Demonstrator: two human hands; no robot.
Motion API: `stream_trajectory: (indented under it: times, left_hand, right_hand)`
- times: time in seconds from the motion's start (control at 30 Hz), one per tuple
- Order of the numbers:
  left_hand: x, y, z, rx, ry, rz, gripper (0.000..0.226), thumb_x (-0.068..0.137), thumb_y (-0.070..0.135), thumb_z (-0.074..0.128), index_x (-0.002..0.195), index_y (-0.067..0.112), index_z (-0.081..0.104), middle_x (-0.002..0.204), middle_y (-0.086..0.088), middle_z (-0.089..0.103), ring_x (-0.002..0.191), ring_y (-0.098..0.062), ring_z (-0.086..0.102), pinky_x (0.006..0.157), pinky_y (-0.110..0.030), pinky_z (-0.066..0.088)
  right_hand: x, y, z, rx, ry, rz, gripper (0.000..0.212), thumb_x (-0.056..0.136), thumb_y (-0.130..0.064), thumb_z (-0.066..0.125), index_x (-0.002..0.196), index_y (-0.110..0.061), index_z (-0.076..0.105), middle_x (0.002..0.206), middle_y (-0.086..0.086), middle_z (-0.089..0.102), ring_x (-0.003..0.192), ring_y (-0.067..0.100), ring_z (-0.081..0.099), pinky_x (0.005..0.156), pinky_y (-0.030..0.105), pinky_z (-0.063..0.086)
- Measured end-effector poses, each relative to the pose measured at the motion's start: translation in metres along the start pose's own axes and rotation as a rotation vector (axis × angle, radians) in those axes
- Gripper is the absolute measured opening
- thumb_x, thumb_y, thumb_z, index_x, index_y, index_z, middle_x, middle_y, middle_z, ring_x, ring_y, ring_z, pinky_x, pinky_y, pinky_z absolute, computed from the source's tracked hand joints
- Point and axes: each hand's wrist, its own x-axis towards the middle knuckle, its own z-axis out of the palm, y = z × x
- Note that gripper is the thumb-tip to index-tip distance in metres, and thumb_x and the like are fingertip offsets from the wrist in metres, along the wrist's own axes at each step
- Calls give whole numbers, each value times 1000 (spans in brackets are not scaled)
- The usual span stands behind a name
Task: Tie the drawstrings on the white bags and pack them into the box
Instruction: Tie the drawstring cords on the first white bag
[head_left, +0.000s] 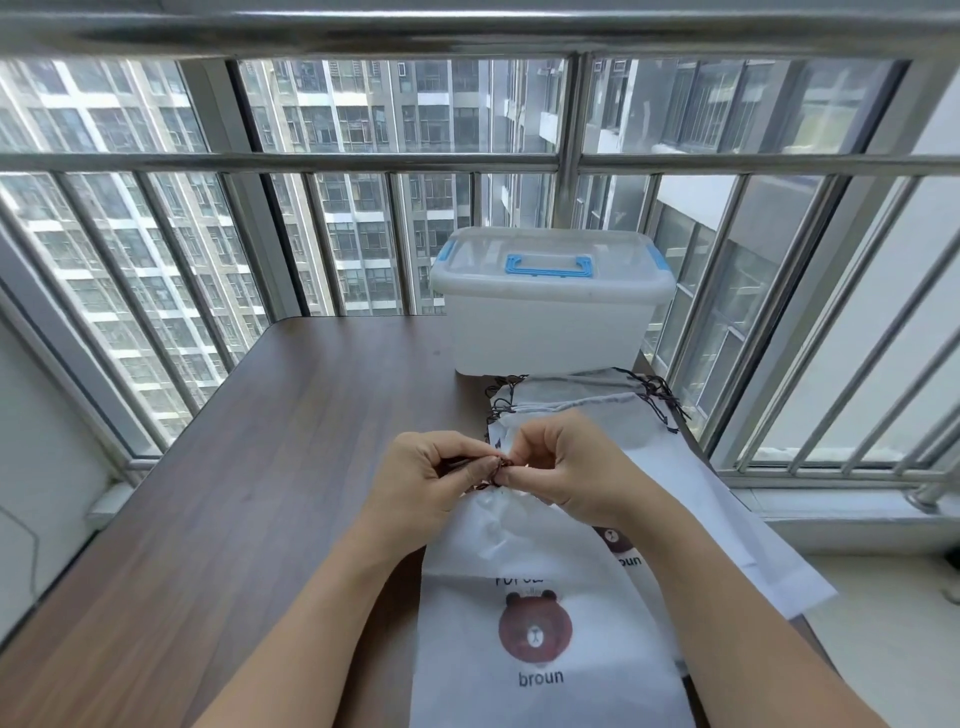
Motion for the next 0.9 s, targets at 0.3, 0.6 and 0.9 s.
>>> stream_trajectory:
  times: [0.3,0.6,0.9]
  left_hand:
    - [1,-5,2,127,28,14,17,85,0,73,88,15,80,74,2,76,66,-6,66,63,-20,51]
    - [2,-5,2,120,16,38,13,84,1,74,91,11,80,83,-2,78,79,-19,75,77,-28,58]
    - [0,0,1,-25,-14,-6,14,82,-7,71,93,1,77,81,-8,77,74,-11,72,70,-17,54]
  right_hand:
    - [7,3,17,-177,146,-27,18,74,-5,68,70,-16,55,56,-8,52,51,5,40,50,24,32]
    - [-3,6,-2,396,-134,222,6,95,-2,63,92,-1,68,63,-4,55,53,4,47,52,14,39]
    - [-6,2,-11,528,-232,328,17,96,-2,58,79,-6,58,53,-7,49,42,2,41,40,12,36]
